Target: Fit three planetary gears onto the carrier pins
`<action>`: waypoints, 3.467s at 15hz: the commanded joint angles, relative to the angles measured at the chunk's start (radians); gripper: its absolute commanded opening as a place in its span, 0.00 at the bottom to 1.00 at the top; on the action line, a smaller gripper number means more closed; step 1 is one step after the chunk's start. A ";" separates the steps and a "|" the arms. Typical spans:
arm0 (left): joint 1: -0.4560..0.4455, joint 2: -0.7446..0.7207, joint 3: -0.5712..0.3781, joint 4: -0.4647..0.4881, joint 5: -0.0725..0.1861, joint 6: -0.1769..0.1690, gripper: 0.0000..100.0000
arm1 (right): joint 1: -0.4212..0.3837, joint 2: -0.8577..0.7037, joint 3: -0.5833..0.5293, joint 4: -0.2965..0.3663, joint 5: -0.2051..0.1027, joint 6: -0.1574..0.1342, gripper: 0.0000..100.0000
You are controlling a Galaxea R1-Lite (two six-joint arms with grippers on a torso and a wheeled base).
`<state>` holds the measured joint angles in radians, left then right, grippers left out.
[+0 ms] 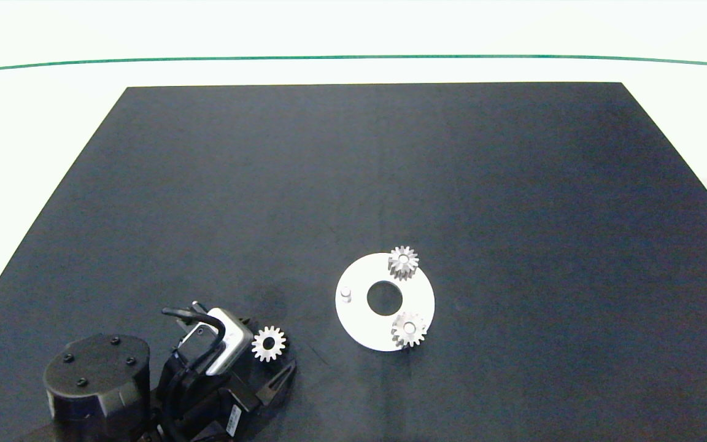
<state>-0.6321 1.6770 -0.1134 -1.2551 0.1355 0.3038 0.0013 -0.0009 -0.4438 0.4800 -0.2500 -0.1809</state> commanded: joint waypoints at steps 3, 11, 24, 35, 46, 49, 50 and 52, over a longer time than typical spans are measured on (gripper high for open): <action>0.002 -0.007 0.001 -0.009 0.001 0.000 0.72 | 0.000 0.002 -0.001 0.002 -0.002 -0.002 1.00; -0.001 -0.005 -0.002 -0.020 0.001 0.000 0.56 | 0.000 0.002 -0.006 0.003 -0.002 -0.002 1.00; -0.004 -0.008 0.011 -0.018 0.001 0.000 0.30 | 0.000 0.002 -0.013 0.003 -0.002 -0.002 1.00; -0.003 -0.010 0.014 -0.020 0.001 -0.006 0.08 | 0.000 0.002 -0.013 0.003 -0.002 -0.002 1.00; -0.074 -0.138 -0.244 0.278 0.009 0.038 0.04 | 0.000 0.002 -0.010 0.003 -0.002 -0.002 1.00; -0.106 -0.168 -0.397 0.444 0.044 0.041 0.04 | 0.000 0.002 -0.007 0.003 -0.002 -0.002 1.00; -0.110 -0.175 -0.419 0.467 0.045 0.041 0.04 | 0.000 0.002 -0.006 0.003 -0.002 -0.002 1.00; -0.132 -0.188 -0.430 0.500 0.062 0.041 0.04 | 0.000 0.002 -0.006 0.003 -0.002 -0.002 1.00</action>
<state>-0.7538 1.5104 -0.5287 -0.7523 0.1957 0.3438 0.0013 0.0000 -0.4498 0.4806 -0.2500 -0.1809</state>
